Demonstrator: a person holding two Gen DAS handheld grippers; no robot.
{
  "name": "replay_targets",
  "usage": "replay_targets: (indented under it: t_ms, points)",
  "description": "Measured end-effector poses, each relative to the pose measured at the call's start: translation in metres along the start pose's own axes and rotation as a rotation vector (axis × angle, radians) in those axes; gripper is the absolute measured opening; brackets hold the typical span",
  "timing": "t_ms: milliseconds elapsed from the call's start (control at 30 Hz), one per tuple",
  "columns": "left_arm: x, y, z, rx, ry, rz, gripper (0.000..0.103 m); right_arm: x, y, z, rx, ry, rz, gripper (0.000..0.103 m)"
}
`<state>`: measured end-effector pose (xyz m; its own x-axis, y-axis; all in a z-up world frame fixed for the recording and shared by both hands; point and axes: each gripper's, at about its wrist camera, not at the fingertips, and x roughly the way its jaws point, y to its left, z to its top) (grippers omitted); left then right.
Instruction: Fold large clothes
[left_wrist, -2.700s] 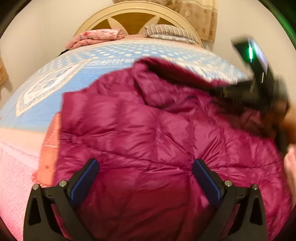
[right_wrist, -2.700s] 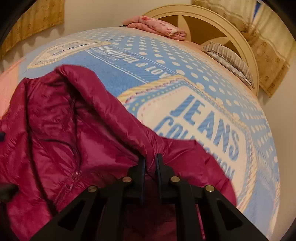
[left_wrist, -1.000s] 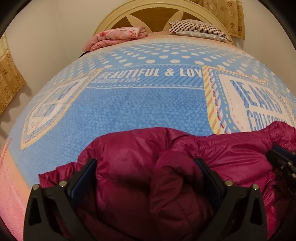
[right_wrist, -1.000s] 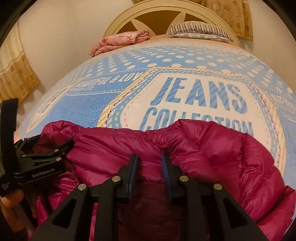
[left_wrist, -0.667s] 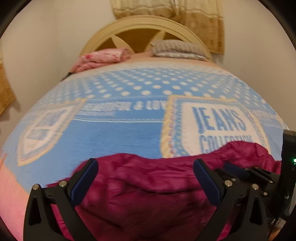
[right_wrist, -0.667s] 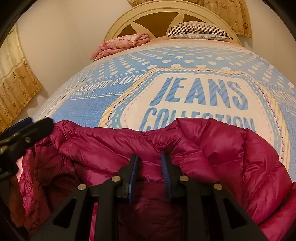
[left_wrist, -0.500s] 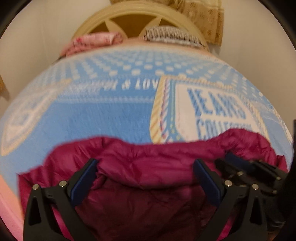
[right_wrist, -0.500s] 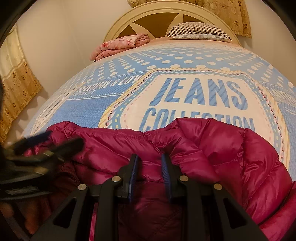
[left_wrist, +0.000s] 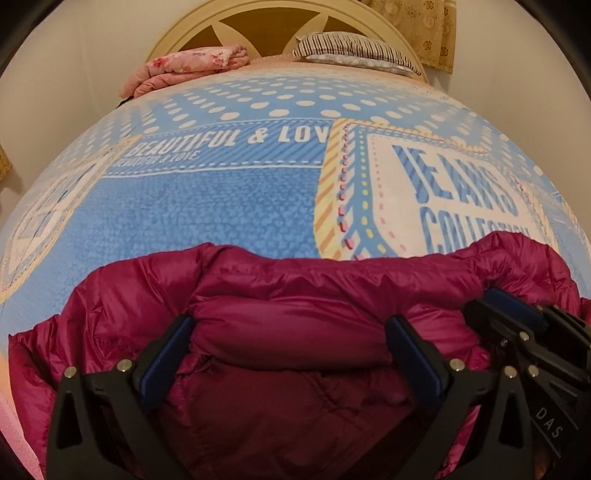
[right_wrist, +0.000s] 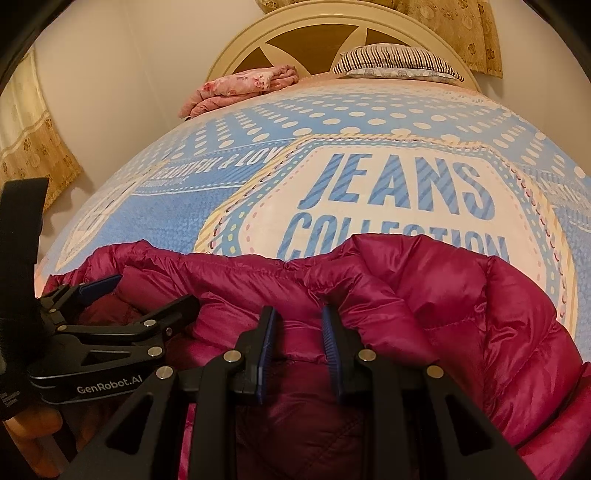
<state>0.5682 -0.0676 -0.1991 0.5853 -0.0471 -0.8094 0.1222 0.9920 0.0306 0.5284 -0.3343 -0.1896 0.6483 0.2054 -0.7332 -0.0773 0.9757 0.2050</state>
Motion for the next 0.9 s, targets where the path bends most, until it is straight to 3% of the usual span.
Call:
replay_targets:
  t_ms: [900]
  points:
    - [0.0033, -0.0022, 0.0014, 0.012, 0.004, 0.022, 0.103, 0.0025, 0.0053, 0.0, -0.031, 0.009, -0.038, 0.026]
